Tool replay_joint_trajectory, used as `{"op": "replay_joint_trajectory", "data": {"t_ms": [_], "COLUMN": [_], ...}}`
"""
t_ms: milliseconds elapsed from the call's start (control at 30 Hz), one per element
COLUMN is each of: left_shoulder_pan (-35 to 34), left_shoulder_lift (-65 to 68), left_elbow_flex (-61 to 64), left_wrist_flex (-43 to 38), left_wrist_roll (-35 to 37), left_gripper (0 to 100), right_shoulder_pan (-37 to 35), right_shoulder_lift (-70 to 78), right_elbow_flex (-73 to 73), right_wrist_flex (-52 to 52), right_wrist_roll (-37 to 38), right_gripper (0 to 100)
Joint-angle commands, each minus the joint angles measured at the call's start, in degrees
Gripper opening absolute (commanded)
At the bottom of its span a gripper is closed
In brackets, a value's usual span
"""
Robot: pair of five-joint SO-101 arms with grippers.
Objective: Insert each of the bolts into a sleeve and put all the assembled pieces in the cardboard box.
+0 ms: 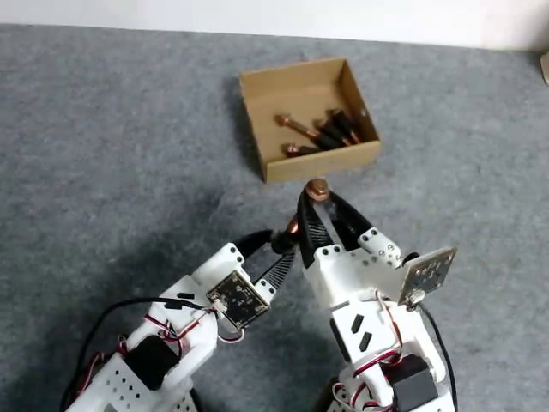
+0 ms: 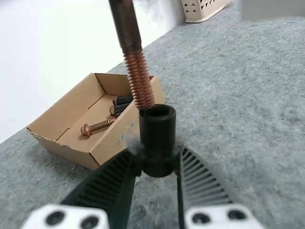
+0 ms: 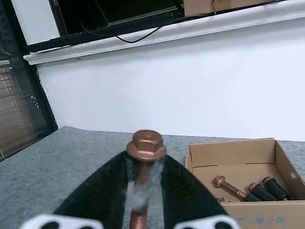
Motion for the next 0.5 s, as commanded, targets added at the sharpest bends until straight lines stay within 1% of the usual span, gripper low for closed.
{"op": "replay_joint_trajectory", "data": {"t_ms": [0,467], "left_shoulder_pan": [-0.6,-0.8], "left_shoulder_lift": [-0.9,-0.8], "left_elbow_flex": [1.1,1.1], "left_wrist_flex": [-1.5,-1.5], "left_wrist_roll": [-0.3,-0.3], "left_gripper": [0,0], "right_shoulder_pan": [0.2,0.3], "right_shoulder_lift": [0.2,0.2], "right_elbow_flex": [-0.6,-0.8], "right_wrist_flex": [1.1,1.2], "right_wrist_roll": [0.4,-1.5], "right_gripper": [0.3,0.3]}}
